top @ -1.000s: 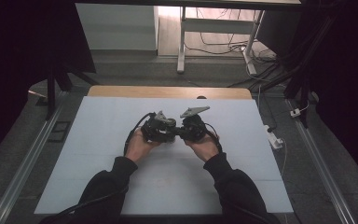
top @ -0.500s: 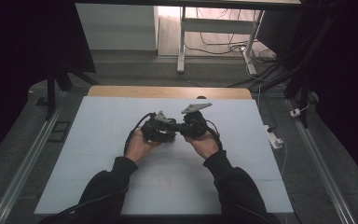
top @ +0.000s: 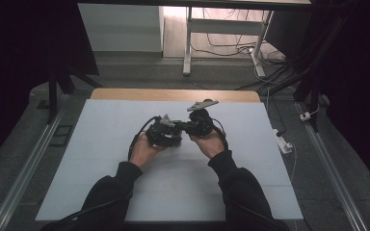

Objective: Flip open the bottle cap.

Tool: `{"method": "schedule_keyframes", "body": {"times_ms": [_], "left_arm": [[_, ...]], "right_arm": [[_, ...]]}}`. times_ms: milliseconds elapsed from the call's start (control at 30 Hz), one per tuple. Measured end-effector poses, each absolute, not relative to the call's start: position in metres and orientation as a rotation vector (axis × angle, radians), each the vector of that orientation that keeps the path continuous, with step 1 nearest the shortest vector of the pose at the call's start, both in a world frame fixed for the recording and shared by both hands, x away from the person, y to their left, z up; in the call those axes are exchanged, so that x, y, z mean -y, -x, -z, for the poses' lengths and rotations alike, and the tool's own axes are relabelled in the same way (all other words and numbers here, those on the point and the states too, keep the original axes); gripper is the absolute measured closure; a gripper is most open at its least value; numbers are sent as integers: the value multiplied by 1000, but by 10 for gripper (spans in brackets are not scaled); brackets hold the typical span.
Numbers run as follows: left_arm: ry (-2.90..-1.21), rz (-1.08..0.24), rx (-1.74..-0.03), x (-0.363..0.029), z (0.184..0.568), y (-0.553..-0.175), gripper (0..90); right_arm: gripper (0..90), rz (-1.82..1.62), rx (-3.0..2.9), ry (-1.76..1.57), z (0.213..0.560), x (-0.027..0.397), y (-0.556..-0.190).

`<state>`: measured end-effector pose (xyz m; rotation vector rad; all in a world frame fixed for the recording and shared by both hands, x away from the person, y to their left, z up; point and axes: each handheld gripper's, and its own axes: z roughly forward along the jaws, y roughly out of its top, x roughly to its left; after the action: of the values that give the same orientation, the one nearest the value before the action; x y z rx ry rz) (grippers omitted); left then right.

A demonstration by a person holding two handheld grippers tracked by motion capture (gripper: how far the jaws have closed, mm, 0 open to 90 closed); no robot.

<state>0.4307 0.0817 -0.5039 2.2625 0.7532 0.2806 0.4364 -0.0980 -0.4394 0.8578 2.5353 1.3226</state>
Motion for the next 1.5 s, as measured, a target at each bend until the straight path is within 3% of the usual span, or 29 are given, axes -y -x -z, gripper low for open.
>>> {"method": "schedule_keyframes", "body": {"times_ms": [567,900,1200,1500], "left_arm": [[-2263,-285,-749,-82,504,-430,534],[-2265,-286,-748,-82,504,-431,523],[-2248,-285,-773,-91,499,-429,374],[-2243,-234,-786,-102,492,-417,199]], "right_arm": [[890,-1343,-2492,-938,441,96,-455],[856,-1330,-2503,-891,440,93,-447],[741,-1329,-2491,-888,437,94,-439],[556,-1312,-2493,-878,435,101,-427]]}}
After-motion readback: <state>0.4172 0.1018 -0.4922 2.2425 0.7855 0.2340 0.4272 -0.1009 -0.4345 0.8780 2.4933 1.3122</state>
